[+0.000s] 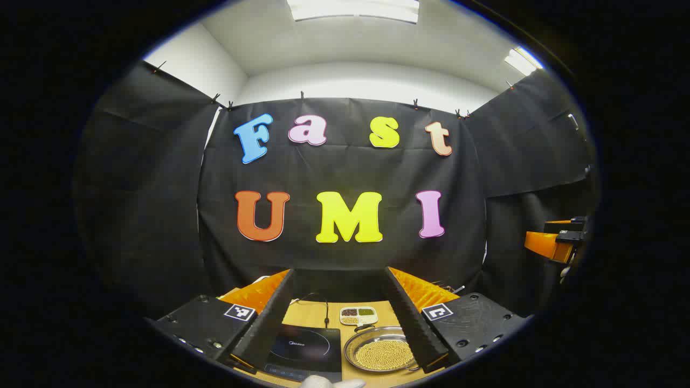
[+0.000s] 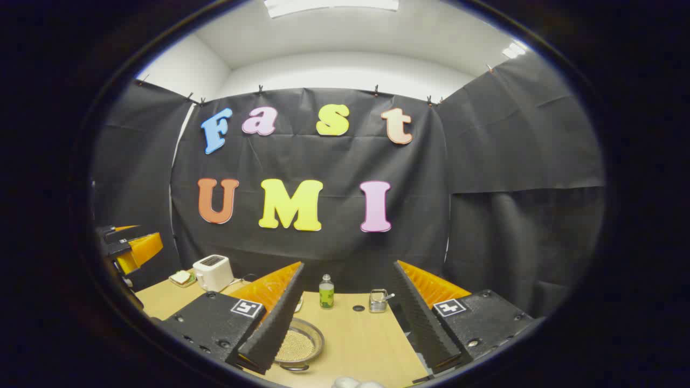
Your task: First push the handle of the pot to place it horizontally, then grasp the pot with both hands and set it on the induction cooktop.
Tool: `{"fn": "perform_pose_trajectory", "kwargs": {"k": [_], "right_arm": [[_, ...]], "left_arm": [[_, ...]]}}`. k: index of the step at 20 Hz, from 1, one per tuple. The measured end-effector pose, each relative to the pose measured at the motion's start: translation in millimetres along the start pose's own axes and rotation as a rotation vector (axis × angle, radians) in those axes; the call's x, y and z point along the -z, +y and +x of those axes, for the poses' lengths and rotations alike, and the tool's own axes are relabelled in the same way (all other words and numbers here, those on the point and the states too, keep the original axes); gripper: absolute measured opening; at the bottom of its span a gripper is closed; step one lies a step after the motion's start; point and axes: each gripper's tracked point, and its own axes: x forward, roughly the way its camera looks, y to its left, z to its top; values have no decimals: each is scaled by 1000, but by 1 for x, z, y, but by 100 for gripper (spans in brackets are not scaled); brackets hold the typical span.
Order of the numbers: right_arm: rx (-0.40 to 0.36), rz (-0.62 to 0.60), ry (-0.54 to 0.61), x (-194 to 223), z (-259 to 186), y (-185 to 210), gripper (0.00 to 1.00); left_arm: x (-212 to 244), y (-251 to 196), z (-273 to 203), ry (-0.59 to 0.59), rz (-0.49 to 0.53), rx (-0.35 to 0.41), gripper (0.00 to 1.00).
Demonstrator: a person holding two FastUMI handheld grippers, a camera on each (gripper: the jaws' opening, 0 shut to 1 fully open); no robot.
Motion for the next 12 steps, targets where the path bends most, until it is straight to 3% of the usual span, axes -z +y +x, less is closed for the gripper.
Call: {"fn": "perform_pose_trajectory", "kwargs": {"k": [7, 8, 12], "right_arm": [[0, -8, 33, 10, 2, 1, 96], [1, -8, 38, 11, 2, 2, 100], [2, -11, 40, 9, 4, 5, 96]], "left_arm": [[4, -3, 6, 7, 0, 10, 96], [5, -1, 7, 9, 0, 9, 96], [5, 2, 9, 9, -1, 5, 96]]}}
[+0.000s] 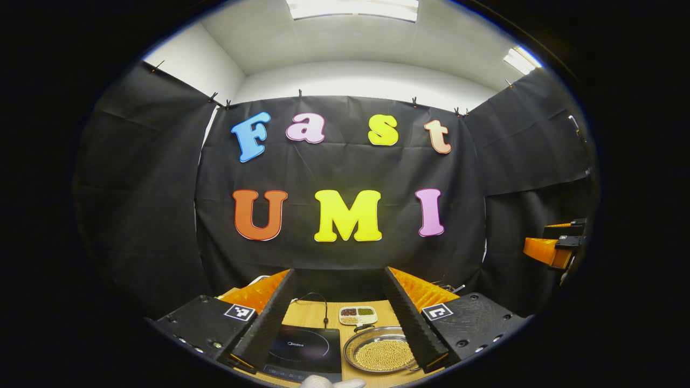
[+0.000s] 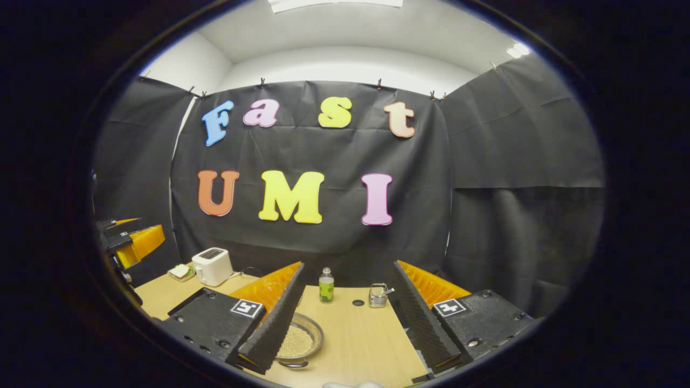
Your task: First push the handle of the pot to place it horizontally, then grasp the pot with both hands and set it on the induction cooktop.
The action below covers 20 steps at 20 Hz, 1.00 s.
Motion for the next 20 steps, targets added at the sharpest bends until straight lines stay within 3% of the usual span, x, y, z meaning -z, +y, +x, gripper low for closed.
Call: {"fn": "perform_pose_trajectory", "kwargs": {"k": [9, 13, 14, 15, 16, 18, 20], "right_arm": [[-17, -10, 8, 0, 2, 14, 96], [-65, -28, 55, 11, 2, 30, 65], [-76, -22, 72, 18, 2, 33, 48], [-84, -10, 100, 26, 3, 36, 38], [-107, 5, 141, 37, 1, 42, 19], [-205, 56, 233, 65, -2, 66, 5], [-244, 96, 342, 103, 2, 74, 2]], "left_arm": [[3, 11, -2, 4, -6, -12, 96], [8, 10, -4, 14, -6, 1, 96], [8, 11, -5, 13, -4, 2, 96], [11, 12, -6, 14, -2, 4, 96], [12, 13, -7, 13, 2, 4, 96], [21, 15, -9, 28, 4, -2, 96], [28, 13, -13, 41, -10, 0, 96]]}}
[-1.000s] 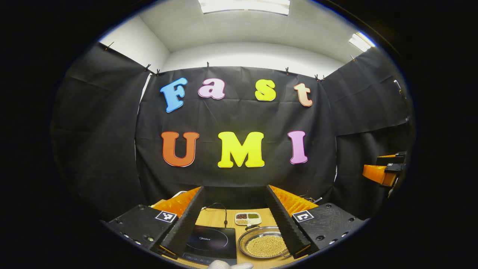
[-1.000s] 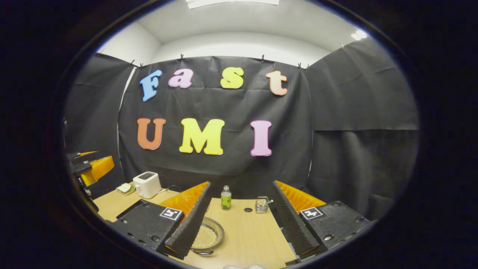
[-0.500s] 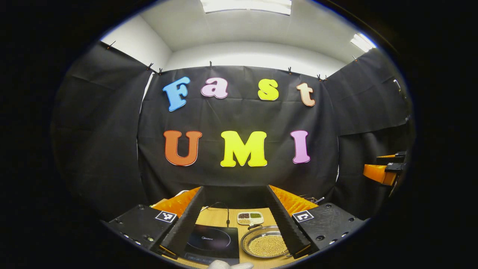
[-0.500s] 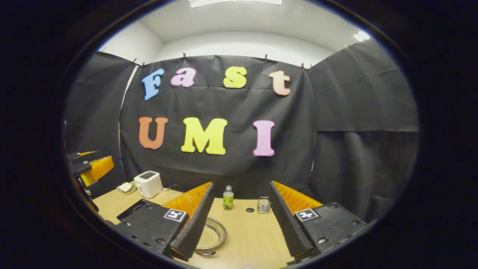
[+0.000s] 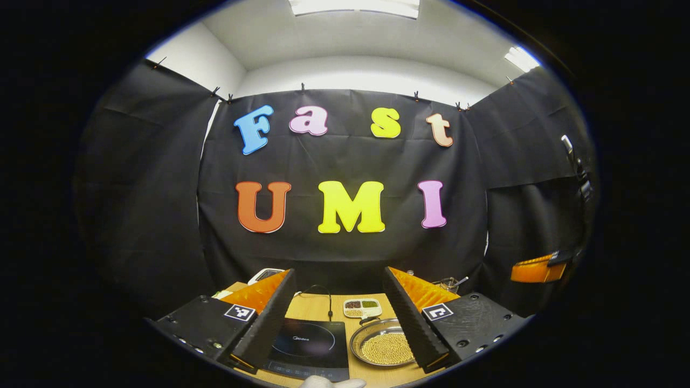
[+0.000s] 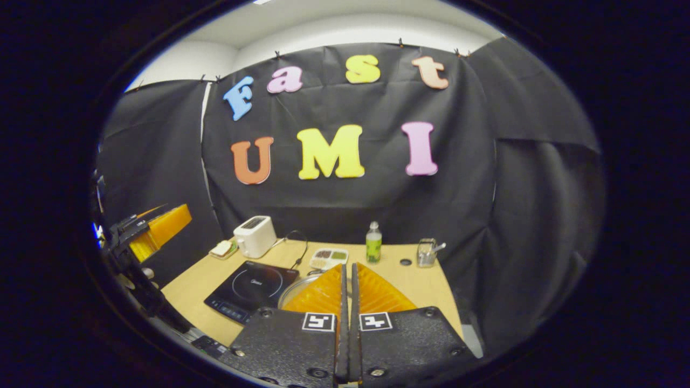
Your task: First push the handle of the pot to place it horizontally, then grasp the pot with both hands and set it on the induction cooktop.
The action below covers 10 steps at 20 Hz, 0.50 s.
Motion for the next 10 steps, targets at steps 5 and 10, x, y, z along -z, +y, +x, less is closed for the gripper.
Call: {"fn": "perform_pose_trajectory", "kwargs": {"k": [5, 10], "right_arm": [[-32, -33, 218, 97, 33, 3, 4], [-105, -128, 426, 195, 58, 23, 1]], "left_arm": [[7, 4, -9, 17, -30, -18, 96], [6, 19, -23, 14, -19, -66, 96]]}}
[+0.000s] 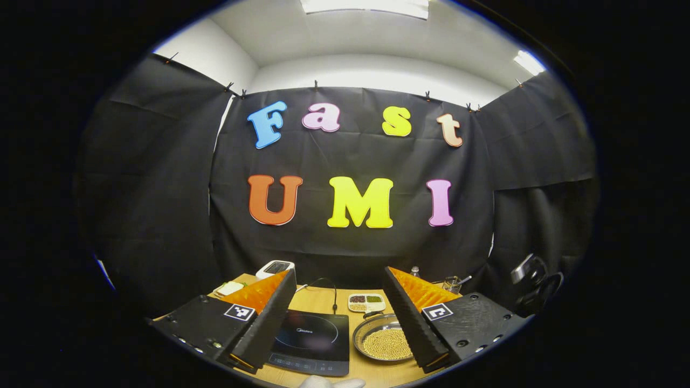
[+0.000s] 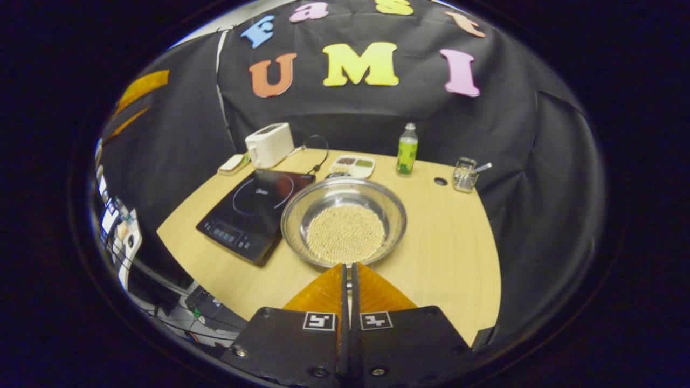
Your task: First push the handle of the pot to place it horizontally, then grasp the pot with both hands and set it on the induction cooktop.
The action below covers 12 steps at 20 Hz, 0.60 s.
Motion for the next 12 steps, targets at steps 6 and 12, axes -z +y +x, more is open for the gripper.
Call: {"fn": "perform_pose_trajectory", "kwargs": {"k": [6, 12], "right_arm": [[-77, -78, 150, 46, 59, 33, 0], [-123, -104, 183, 44, 95, 52, 4]], "left_arm": [[5, 26, -16, 28, 32, -85, 96], [13, 43, -24, 59, 33, -168, 96]]}}
